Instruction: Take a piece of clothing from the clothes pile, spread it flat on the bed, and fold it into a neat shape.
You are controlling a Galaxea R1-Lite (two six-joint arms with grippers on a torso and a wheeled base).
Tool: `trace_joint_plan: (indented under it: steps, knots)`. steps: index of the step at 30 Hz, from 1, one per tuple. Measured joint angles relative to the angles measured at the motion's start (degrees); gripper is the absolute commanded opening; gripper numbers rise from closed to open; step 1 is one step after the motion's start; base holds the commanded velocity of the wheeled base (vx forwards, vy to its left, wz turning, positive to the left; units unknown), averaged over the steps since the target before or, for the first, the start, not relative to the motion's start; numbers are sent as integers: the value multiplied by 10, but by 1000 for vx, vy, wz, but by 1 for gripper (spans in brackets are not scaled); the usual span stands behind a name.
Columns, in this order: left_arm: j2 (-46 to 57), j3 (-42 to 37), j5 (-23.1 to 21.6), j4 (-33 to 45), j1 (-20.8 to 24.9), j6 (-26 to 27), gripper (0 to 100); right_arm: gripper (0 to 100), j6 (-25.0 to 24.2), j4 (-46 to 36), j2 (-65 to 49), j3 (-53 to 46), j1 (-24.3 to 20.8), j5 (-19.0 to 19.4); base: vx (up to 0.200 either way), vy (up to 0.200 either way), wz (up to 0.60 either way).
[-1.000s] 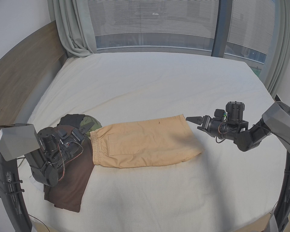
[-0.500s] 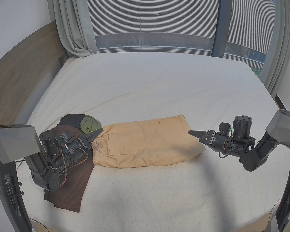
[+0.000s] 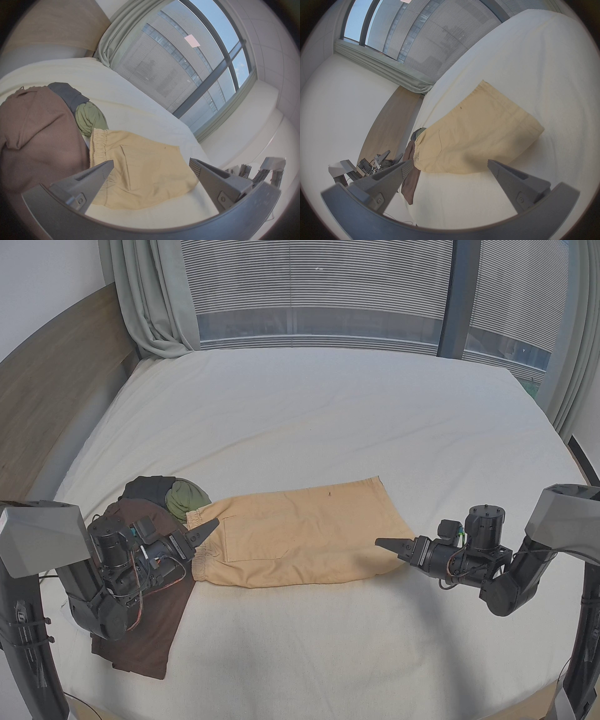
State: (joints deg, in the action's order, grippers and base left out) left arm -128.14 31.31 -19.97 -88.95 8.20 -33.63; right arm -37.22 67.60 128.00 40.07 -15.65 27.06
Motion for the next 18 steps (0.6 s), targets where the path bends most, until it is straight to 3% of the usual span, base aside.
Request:
trace_joint_plan:
  steps: [4, 18]
  knots:
    - [-15, 1, 11, 0, 0, 49, 100, 100, 0, 1, 19, 4, -4, 0, 0, 0, 0]
    - [-32, 1, 17, 0, -1, 58, 100, 100, -1, 8, 75, 19, -10, 0, 0, 0, 0]
